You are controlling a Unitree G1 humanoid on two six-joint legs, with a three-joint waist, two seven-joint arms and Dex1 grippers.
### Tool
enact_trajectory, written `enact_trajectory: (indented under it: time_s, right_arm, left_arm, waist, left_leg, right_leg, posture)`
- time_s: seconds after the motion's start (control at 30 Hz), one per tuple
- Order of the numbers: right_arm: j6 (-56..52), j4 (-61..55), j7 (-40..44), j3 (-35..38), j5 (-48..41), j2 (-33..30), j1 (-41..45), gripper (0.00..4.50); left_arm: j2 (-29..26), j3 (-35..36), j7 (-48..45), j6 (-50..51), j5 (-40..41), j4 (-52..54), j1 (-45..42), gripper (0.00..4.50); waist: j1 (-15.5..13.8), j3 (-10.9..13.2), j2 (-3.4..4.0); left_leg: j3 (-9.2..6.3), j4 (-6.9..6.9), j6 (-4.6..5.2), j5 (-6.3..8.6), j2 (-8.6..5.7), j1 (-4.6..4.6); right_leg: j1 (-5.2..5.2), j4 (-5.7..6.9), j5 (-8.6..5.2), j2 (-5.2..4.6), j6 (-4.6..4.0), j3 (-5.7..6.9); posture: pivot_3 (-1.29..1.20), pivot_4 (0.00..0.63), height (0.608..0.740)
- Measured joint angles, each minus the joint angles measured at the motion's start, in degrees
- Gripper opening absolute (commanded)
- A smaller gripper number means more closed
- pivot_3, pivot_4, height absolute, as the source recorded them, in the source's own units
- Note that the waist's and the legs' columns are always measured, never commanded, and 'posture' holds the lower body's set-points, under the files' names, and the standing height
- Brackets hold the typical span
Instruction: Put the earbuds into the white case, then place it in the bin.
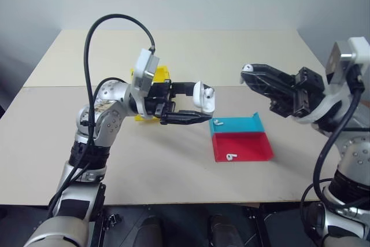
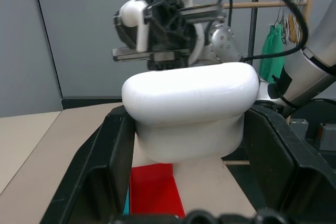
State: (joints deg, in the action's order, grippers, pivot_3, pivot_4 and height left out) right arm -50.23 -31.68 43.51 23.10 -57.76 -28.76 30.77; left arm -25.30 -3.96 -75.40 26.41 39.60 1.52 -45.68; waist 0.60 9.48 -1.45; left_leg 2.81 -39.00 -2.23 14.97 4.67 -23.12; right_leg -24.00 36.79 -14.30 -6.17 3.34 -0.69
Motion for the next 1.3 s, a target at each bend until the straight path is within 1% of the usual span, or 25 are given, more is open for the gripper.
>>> enact_trajectory:
  time_s: [0.13,0.23,0.53,0.7,0.77,0.8,0.87,0.9,0.93,1.07,1.1,1.3]
  right_arm:
    - [0.1,-3.9,-5.0,-3.1,-2.8,0.6,-0.9,0.62]
    - [0.8,-4.7,-6.5,-5.2,-3.3,0.5,-2.3,0.62]
    - [3.8,-5.9,-7.2,-9.5,-2.9,-1.6,-5.1,0.62]
    - [6.0,-5.7,-6.6,-11.4,-0.3,-3.4,-5.2,0.62]
    - [6.5,-5.4,-6.3,-11.8,0.3,-3.7,-5.2,1.35]
    - [6.7,-5.3,-6.3,-12.1,0.5,-3.9,-5.2,1.56]
    - [7.0,-5.2,-6.3,-12.5,0.8,-4.1,-5.2,2.27]
    - [7.3,-5.1,-6.2,-12.9,0.8,-4.4,-5.2,2.73]
    - [7.4,-5.1,-6.2,-13.0,0.8,-4.5,-5.2,2.93]
    - [7.9,-5.6,-5.9,-13.4,0.7,-5.1,-5.3,4.34]
    - [8.0,-5.8,-5.8,-13.4,0.7,-5.4,-5.3,4.46]
    - [8.4,-4.8,-6.1,-13.0,0.2,-6.9,-6.0,4.46]
  left_arm:
    - [1.3,-0.5,0.1,-0.3,-1.1,-1.2,-1.6,2.83]
    - [1.8,-0.5,0.1,-0.3,-1.4,-1.9,-1.7,2.83]
    - [2.1,-0.5,0.0,-0.4,-1.9,-2.4,-1.7,2.83]
    - [1.9,-0.5,0.0,-0.4,-3.1,-2.4,-1.7,2.83]
    - [1.9,-0.5,0.0,-0.4,-3.6,-2.4,-1.7,2.83]
    - [1.9,-0.5,0.0,-0.4,-3.6,-2.4,-1.7,2.83]
    - [1.8,-0.5,0.1,-0.4,-3.7,-2.5,-1.7,2.83]
    - [1.8,-0.4,0.2,-0.4,-3.7,-2.5,-1.7,2.83]
    - [1.8,-0.4,0.2,-0.4,-3.7,-2.5,-1.7,2.83]
    - [1.7,0.3,0.9,-0.4,-3.9,-2.6,-1.7,2.83]
    - [1.6,0.6,1.0,-0.4,-3.9,-2.6,-1.7,2.83]
    - [1.7,0.7,0.5,-0.4,-3.7,-2.5,-1.7,2.83]
  waist:
    - [0.0,0.0,0.0]
    - [0.1,0.0,0.0]
    - [0.1,0.0,0.0]
    - [0.1,0.0,0.0]
    - [0.1,0.0,0.0]
    - [0.1,0.0,0.0]
    - [0.1,0.0,0.0]
    - [0.1,0.0,0.0]
    - [0.1,0.0,0.0]
    - [0.1,0.0,0.0]
    - [0.1,0.0,0.0]
    - [0.0,0.0,-0.01]
  left_leg:
    - [-0.02,-0.01,0.04,0.0,-0.01,0.0]
    - [-0.03,0.0,0.06,0.01,-0.01,-0.01]
    - [-0.04,-0.02,0.09,0.01,-0.01,-0.03]
    - [-0.05,-0.01,0.1,0.01,-0.01,-0.02]
    - [-0.05,-0.01,0.1,0.01,-0.01,-0.03]
    - [-0.05,-0.01,0.1,0.01,-0.01,-0.03]
    - [-0.05,-0.01,0.1,0.01,-0.01,-0.03]
    - [-0.05,-0.01,0.1,0.01,-0.01,-0.03]
    - [-0.05,-0.01,0.1,0.01,-0.01,-0.03]
    - [-0.05,-0.02,0.11,0.01,-0.01,-0.03]
    - [-0.05,-0.01,0.11,0.01,-0.01,-0.03]
    - [-0.05,-0.01,0.11,0.01,-0.01,-0.03]
  right_leg:
    - [0.0,0.0,0.0,0.0,0.0,0.0]
    - [0.0,0.0,0.0,0.0,0.0,0.0]
    - [-0.01,-0.02,0.0,0.0,0.0,0.01]
    - [-0.01,-0.02,0.0,0.0,0.0,0.0]
    - [-0.01,-0.02,0.0,0.0,0.0,0.01]
    - [-0.01,-0.02,0.0,0.0,0.0,0.01]
    - [-0.01,-0.02,0.0,0.0,0.0,0.01]
    - [-0.01,-0.02,0.0,0.0,0.0,0.01]
    - [-0.01,-0.02,0.0,0.0,0.0,0.01]
    - [-0.01,-0.02,0.0,0.0,0.0,0.01]
    - [-0.01,-0.02,0.0,0.0,0.0,0.01]
    - [-0.02,-0.02,0.0,0.0,0.0,0.01]
  posture:
    - [0.0,0.15,0.74]
    - [0.0,0.15,0.74]
    - [0.0,0.15,0.74]
    - [0.0,0.15,0.74]
    - [0.0,0.15,0.74]
    - [0.0,0.15,0.74]
    - [0.0,0.15,0.74]
    - [0.0,0.15,0.74]
    - [0.0,0.15,0.74]
    - [0.0,0.15,0.74]
    - [0.0,0.15,0.74]
    - [0.0,0.15,0.74]
